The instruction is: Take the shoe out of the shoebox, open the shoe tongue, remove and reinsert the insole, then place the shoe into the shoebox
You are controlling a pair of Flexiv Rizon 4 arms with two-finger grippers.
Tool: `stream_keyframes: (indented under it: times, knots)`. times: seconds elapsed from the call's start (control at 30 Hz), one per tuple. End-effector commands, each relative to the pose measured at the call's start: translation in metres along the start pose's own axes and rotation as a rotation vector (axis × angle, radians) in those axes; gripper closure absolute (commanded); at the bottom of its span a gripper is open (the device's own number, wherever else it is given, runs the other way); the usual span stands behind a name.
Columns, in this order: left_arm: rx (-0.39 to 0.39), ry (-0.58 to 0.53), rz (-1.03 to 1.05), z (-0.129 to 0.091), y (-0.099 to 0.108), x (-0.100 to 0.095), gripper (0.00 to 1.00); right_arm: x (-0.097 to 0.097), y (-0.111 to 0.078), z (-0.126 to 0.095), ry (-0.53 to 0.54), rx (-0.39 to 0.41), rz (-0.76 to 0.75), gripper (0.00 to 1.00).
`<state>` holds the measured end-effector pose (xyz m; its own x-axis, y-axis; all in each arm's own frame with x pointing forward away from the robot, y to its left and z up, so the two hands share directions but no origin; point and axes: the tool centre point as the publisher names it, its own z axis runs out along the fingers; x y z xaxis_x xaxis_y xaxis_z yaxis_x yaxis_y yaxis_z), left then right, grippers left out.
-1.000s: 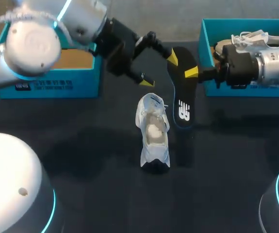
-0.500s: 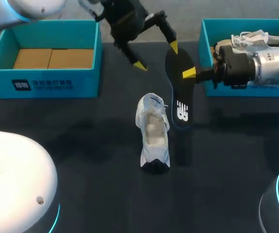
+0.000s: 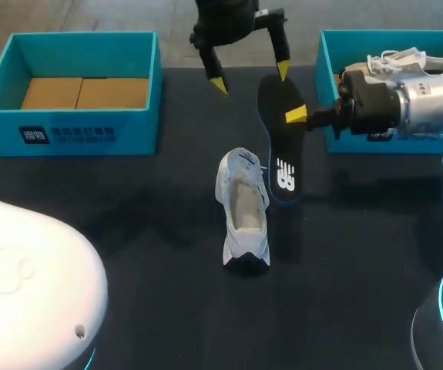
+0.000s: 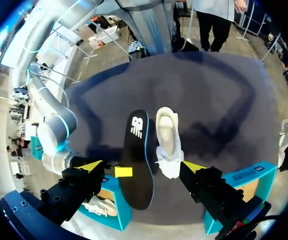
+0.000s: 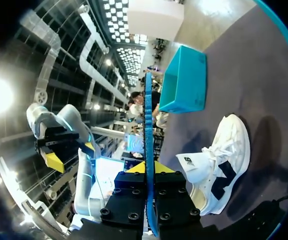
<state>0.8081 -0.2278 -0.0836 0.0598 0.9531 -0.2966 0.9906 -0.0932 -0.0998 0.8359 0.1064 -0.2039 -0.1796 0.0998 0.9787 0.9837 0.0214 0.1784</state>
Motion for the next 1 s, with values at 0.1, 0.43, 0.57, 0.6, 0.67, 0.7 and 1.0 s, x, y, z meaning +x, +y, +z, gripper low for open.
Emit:
stream_keyframes:
  times: [0.1,0.43,0.57,0.6,0.67,0.7,1.0]
  knots:
    - [-0.003,0.138,0.002,-0.004,0.004,-0.005,0.0,0.0,0.0,0.001,-0.002,-0.002,-0.001,1.0]
    - [-0.045,0.089,0.019,-0.005,0.013,-0.018,0.0,-0.001,0.0,0.0,-0.001,-0.013,0.005,1.0]
    - [-0.052,0.085,0.029,-0.005,0.016,-0.024,0.0,0.0,-0.001,0.001,0.005,-0.012,0.006,1.0]
    - [-0.05,0.084,0.03,-0.005,0.016,-0.025,0.0,0.0,-0.001,0.001,0.005,-0.011,0.006,1.0]
    - [-0.051,0.08,0.035,-0.005,0.016,-0.026,0.0,0.0,-0.001,0.001,0.005,-0.011,0.006,1.0]
    - [-0.047,0.076,0.036,-0.004,0.016,-0.028,0.0,0.0,-0.001,0.0,0.005,-0.013,0.006,1.0]
    - [-0.045,0.06,0.046,-0.002,0.016,-0.03,0.0,0.001,-0.001,-0.002,0.005,-0.021,0.008,1.0]
